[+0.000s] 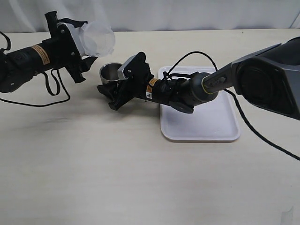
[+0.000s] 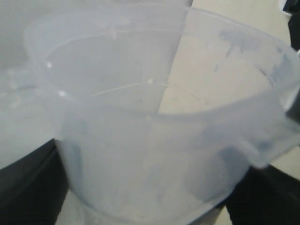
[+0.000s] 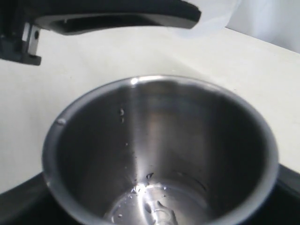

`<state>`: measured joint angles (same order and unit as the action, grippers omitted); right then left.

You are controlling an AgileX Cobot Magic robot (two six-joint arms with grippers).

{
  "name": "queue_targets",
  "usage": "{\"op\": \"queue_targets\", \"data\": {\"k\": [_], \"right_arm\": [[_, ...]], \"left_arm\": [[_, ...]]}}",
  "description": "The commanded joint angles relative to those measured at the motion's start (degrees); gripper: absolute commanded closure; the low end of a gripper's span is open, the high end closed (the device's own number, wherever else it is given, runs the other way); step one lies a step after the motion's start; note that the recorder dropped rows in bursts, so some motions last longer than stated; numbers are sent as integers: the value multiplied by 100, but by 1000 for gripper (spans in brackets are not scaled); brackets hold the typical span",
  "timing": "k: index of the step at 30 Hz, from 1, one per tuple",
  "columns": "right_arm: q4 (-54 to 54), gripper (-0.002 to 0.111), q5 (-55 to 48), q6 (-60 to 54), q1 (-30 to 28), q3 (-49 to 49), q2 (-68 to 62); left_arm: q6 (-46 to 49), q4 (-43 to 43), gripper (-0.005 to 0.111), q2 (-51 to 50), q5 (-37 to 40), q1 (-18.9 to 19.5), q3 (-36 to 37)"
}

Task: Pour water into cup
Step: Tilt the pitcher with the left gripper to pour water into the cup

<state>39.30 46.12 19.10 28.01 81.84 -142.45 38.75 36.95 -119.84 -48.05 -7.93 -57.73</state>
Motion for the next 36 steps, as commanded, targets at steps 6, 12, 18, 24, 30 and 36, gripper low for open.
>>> {"op": "queue_targets", "data": {"k": [6, 12, 18, 24, 30, 36], "right_arm": [[32, 77, 8, -53, -4, 4, 37], [32, 77, 8, -53, -4, 4, 37], [-1, 77, 8, -53, -4, 4, 37], [-112, 77, 8, -41, -4, 4, 37], [-112, 77, 8, -41, -4, 4, 37], [-112, 77, 8, -41, -4, 4, 37]], "left_arm": [[216, -142, 107, 42, -74, -12, -256], [624, -142, 107, 35, -36, -12, -256], [720, -83, 107, 35, -36, -12, -256], [965, 0, 107, 35, -36, -12, -256], [1260, 301, 107, 35, -36, -12, -256], [2003, 288, 107, 35, -36, -12, -256]]}}
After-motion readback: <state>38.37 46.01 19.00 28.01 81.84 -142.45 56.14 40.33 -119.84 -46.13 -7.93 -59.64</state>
